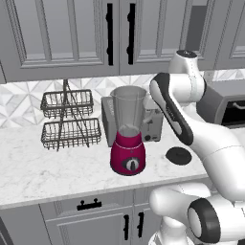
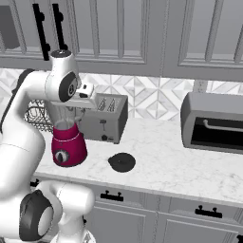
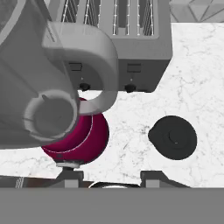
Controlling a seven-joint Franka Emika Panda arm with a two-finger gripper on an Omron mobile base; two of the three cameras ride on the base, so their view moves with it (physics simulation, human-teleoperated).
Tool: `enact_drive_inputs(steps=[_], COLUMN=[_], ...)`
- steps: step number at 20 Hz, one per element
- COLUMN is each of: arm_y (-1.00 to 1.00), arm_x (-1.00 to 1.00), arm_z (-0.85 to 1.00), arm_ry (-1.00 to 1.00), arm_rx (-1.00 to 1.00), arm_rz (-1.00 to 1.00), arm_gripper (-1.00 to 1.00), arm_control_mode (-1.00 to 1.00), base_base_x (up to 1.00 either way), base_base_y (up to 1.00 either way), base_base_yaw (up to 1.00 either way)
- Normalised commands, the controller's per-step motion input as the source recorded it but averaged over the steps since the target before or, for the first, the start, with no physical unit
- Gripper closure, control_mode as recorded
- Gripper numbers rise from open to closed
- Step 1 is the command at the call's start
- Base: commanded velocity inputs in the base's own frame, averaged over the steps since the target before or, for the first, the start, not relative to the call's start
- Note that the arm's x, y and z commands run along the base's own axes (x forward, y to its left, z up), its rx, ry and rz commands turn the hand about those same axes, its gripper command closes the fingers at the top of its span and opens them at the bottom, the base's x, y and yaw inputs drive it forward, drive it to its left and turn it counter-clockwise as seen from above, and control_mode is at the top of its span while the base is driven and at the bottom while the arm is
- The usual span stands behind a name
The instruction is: Close the lid blender by securely placing the lid on top.
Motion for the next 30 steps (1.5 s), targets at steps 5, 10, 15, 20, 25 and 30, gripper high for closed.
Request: enact_drive_inputs(steps=[5, 10, 15, 20, 25, 30], arm_y=[-0.07, -0.35, -0.35, -0.37, -0.42, -0.39], arm_x=[-0.15, -0.22, -0.26, -0.25, -0.03, 0.0], arm_z=[-0.05, -0.28, -0.34, -0.3, -0.39, -0.43], arm_ry=[0.0, -0.01, -0.03, 0.0, -0.02, -0.04], arm_rx=[0.0, 0.0, 0.0, 0.0, 0.0, 0.0], arm_rz=[0.0, 0.0, 0.0, 0.0, -0.01, 0.0], arm_gripper=[-1.0, -1.0, -1.0, -1.0, -1.0, -1.0], arm_control_mode=[-1.0, -1.0, -1.0, -1.0, -1.0, -1.0], base_base_x=[0.0, 0.0, 0.0, 0.0, 0.0, 0.0], base_base_y=[0.0, 0.0, 0.0, 0.0, 0.0, 0.0], base_base_yaw=[0.0, 0.0, 0.0, 0.0, 0.0, 0.0])
